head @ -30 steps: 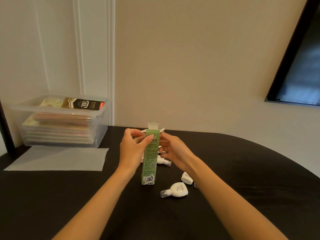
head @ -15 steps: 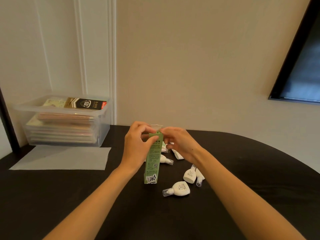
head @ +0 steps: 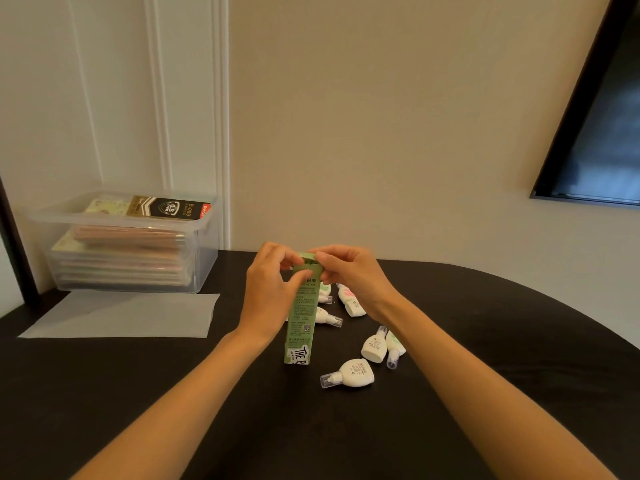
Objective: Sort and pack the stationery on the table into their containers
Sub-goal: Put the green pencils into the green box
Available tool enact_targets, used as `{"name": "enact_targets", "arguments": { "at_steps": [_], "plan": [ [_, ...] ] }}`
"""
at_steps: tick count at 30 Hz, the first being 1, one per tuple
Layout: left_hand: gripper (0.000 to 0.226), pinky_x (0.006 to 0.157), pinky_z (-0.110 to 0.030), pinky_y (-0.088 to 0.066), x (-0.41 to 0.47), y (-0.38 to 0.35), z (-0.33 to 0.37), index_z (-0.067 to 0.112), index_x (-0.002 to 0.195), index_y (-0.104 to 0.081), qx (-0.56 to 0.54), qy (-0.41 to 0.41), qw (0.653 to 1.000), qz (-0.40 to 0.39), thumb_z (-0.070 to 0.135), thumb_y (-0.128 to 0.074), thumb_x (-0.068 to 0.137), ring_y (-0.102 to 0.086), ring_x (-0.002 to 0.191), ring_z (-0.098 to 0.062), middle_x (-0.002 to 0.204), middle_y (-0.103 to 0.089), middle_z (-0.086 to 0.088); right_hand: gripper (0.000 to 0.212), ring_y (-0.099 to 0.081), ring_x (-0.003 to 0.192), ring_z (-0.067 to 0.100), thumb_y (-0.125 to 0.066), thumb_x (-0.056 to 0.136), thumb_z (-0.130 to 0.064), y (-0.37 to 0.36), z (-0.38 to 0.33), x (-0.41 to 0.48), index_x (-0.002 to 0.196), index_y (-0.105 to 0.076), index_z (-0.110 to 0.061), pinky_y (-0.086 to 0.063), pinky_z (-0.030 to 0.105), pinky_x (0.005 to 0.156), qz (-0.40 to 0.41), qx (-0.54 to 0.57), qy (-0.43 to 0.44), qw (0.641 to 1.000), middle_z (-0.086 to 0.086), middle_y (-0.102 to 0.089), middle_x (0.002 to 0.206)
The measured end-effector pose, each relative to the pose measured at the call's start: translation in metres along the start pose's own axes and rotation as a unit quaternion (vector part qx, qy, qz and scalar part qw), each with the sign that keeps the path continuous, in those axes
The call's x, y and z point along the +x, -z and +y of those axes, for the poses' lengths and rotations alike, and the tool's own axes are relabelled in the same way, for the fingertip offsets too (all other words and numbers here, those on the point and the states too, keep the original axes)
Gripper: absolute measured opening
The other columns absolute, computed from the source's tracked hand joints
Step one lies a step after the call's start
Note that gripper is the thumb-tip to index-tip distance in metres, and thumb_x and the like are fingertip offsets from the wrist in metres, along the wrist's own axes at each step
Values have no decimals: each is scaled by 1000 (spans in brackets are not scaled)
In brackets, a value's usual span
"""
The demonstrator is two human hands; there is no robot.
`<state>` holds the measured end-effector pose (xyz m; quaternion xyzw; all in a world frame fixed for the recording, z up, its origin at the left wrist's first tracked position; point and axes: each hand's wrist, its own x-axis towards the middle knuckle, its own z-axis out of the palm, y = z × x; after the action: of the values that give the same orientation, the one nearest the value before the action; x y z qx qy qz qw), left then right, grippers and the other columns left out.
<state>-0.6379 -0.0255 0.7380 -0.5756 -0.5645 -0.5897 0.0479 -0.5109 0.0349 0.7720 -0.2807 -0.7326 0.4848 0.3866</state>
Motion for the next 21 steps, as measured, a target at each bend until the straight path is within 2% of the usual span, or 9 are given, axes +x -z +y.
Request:
{"name": "enact_targets", "arguments": {
  "at_steps": [8,11,16,21],
  "plan": [
    [20,71,-1,-41,-1,1,-2,9,83,-54,-4,-1,1000,3,5,-72,77,-49,73,0,91,-46,2,21,-54,53,-1,-57,91,-11,-2,0,0,107,-68,-5,-49,12,58,29,-39,17,999,-1,-67,75],
    [22,69,0,-41,-1,1,-2,12,82,-51,-5,-3,1000,0,6,-72,77,-49,73,0,92,-45,2,20,-55,55,0,-58,90,-11,-2,1,0,107,-69,-6,-49,12,59,31,-57,27,998,-2,-67,74],
    [17,69,-2,-43,-1,1,-5,5,85,-55,6,-13,1000,-6,7,-71,78,-50,73,-2,92,-44,3,20,-56,54,-2,-57,91,-11,-2,1,2,105,-70,-5,-50,13,59,24,-93,47,994,-5,-67,73],
    [15,66,-5,-45,2,1,-6,4,87,-56,28,-34,999,-27,7,-69,80,-52,74,-4,95,-42,5,20,-55,50,-2,-54,93,-11,-2,1,4,101,-70,-1,-48,12,55,22,-111,58,992,2,-65,72]
  ]
}}
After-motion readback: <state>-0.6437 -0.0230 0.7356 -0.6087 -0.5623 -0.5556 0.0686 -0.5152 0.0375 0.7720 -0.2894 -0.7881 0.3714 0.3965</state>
